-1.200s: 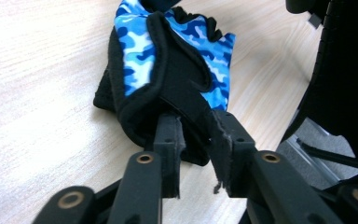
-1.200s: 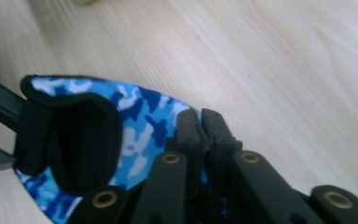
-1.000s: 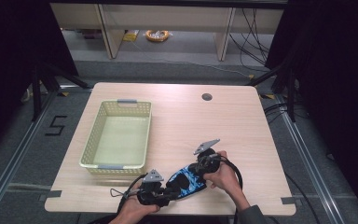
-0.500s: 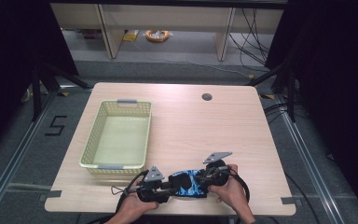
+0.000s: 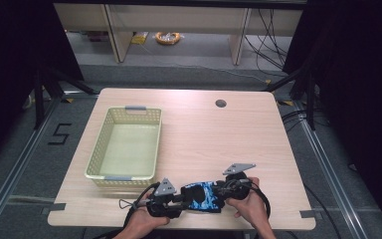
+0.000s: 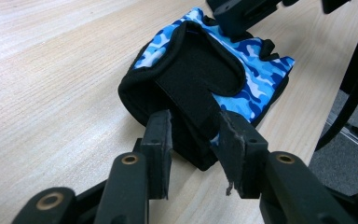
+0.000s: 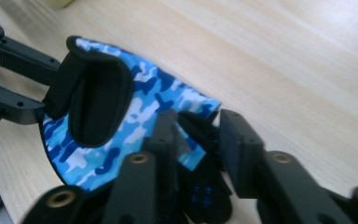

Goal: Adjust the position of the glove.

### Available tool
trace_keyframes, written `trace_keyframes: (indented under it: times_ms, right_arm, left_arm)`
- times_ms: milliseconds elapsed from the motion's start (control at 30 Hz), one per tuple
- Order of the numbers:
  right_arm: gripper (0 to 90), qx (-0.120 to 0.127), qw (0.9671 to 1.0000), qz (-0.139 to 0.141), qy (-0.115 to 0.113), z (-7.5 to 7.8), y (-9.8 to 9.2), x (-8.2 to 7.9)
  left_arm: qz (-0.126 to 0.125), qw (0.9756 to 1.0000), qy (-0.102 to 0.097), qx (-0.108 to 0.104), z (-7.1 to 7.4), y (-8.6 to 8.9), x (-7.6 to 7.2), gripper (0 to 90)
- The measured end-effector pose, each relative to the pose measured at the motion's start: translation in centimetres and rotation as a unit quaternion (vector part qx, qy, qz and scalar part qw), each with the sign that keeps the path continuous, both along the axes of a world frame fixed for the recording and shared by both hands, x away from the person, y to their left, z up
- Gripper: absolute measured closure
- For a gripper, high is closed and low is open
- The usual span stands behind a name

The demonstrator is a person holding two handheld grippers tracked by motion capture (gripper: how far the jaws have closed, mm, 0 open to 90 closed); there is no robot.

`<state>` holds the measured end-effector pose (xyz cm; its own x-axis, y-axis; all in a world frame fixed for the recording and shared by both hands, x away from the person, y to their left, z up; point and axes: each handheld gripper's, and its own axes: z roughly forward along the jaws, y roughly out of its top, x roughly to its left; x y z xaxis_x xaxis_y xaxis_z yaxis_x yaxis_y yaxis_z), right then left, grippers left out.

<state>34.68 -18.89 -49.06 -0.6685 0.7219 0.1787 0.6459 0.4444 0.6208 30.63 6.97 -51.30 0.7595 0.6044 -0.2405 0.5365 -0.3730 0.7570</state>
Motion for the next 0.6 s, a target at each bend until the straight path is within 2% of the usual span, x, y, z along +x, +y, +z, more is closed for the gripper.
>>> trace_keyframes:
  times_ms: [100, 133, 167, 200, 233, 267, 333, 367, 400, 467, 500, 533, 567, 600]
  right_arm:
    - [78.5, -0.009, 0.9998, 0.009, 0.013, -0.6, 0.3, 0.1]
    - [83.1, -0.010, 0.9998, 0.012, 0.008, -0.7, 0.3, 0.2]
    - [86.2, -0.016, 0.9997, 0.016, 0.004, -0.6, 0.3, 0.2]
    - [87.7, -0.014, 0.9997, 0.018, 0.004, -0.6, 0.3, 0.2]
    - [88.3, -0.016, 0.9996, 0.023, 0.002, -0.6, 0.3, 0.2]
    - [88.5, -0.020, 0.9995, 0.026, 0.000, -0.4, 0.3, 0.1]
    - [88.6, -0.018, 0.9990, 0.031, -0.026, 0.2, 0.2, -0.1]
    - [88.6, -0.012, 0.9993, 0.028, -0.023, 0.8, 0.1, -0.4]
    - [88.6, -0.010, 0.9988, 0.031, -0.037, 1.2, 0.0, -0.6]
    - [88.5, -0.004, 0.9990, 0.032, -0.032, 2.4, -0.2, -1.7]
    - [88.5, -0.002, 0.9986, 0.037, -0.039, 2.7, -0.3, -2.2]
    - [88.5, 0.001, 0.9985, 0.033, -0.043, 2.8, -0.3, -2.6]
    - [88.5, -0.007, 0.9983, 0.034, -0.047, 2.7, -0.4, -2.9]
    - [88.5, -0.016, 0.9987, 0.035, -0.033, 2.7, -0.4, -3.2]
  left_arm:
    - [-0.006, 1.0000, -0.003, 0.005, 0.0, 0.0, 0.0, 66.4]
    - [-0.004, 1.0000, -0.003, 0.002, 0.0, 0.0, 0.0, 68.3]
    - [-0.009, 0.9999, -0.001, 0.009, 0.0, 0.1, 0.0, 69.9]
    - [-0.002, 1.0000, -0.001, -0.002, 0.0, -0.1, -0.1, 72.7]
    - [0.000, 1.0000, -0.003, 0.005, 0.0, -0.1, -0.2, 75.5]
    - [-0.002, 1.0000, -0.004, -0.003, 0.1, -0.2, -0.3, 77.6]
    - [-0.007, 0.9999, -0.007, -0.001, 0.3, -0.1, -0.3, 80.4]
    - [-0.004, 0.9999, -0.011, -0.001, 0.3, 0.0, -0.3, 80.8]
    - [-0.007, 0.9999, -0.010, -0.003, 0.4, 0.0, -0.3, 81.1]
    - [-0.004, 0.9999, -0.010, -0.010, 0.5, 0.0, -0.3, 81.3]
    - [-0.010, 0.9999, -0.007, -0.005, 0.6, 0.1, -0.3, 81.3]
    - [-0.012, 0.9999, -0.006, -0.007, 0.6, 0.0, -0.3, 81.3]
    - [-0.012, 0.9999, -0.004, -0.010, 0.6, 0.0, -0.3, 81.2]
    - [-0.012, 0.9999, 0.003, -0.012, 0.6, 0.0, -0.4, 81.1]
